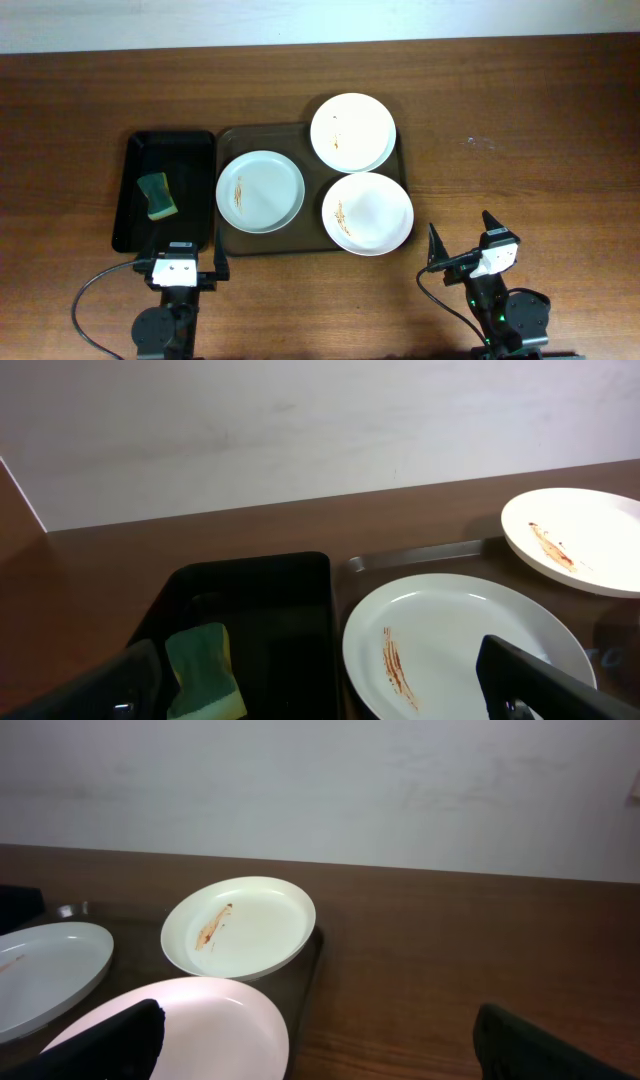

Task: Clean dirty plates on tray and stack at the side

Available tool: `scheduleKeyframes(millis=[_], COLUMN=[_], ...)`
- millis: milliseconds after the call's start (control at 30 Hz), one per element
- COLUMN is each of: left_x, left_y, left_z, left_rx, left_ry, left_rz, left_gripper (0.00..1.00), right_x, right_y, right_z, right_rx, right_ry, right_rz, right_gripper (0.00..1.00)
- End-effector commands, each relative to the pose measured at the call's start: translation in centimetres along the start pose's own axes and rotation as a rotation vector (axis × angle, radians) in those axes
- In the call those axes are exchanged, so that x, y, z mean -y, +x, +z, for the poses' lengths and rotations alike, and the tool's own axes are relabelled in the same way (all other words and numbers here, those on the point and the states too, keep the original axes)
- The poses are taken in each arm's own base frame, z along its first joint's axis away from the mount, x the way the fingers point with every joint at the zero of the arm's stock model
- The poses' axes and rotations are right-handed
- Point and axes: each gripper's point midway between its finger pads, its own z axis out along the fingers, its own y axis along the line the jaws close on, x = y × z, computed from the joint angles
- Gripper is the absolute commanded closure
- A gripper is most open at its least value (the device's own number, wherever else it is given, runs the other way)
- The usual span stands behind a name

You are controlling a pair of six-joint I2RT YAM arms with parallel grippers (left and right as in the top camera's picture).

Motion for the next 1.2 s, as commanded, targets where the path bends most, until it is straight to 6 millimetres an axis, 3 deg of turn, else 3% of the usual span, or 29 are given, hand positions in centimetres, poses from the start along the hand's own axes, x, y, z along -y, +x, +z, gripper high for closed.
scheduleKeyframes(millis=[0,1167], left_x=[0.14,-0.29], left_y=[0.11,-0.17], left_z=[0.00,-0.01], left_rx=[0.004,0.014], left_ry=[0.007,-0.017], left_rz=[0.016,0.016], left_gripper=[0.01,0.01], right_x=[-0.41,-0.41], right_y=[0.27,0.23], right_z=[0.03,0.03], right_rx=[-0.002,0.000], right_ry=[-0.021,-0.021], right_rz=[-0.003,-0.004], right_gripper=[0.02,0.02])
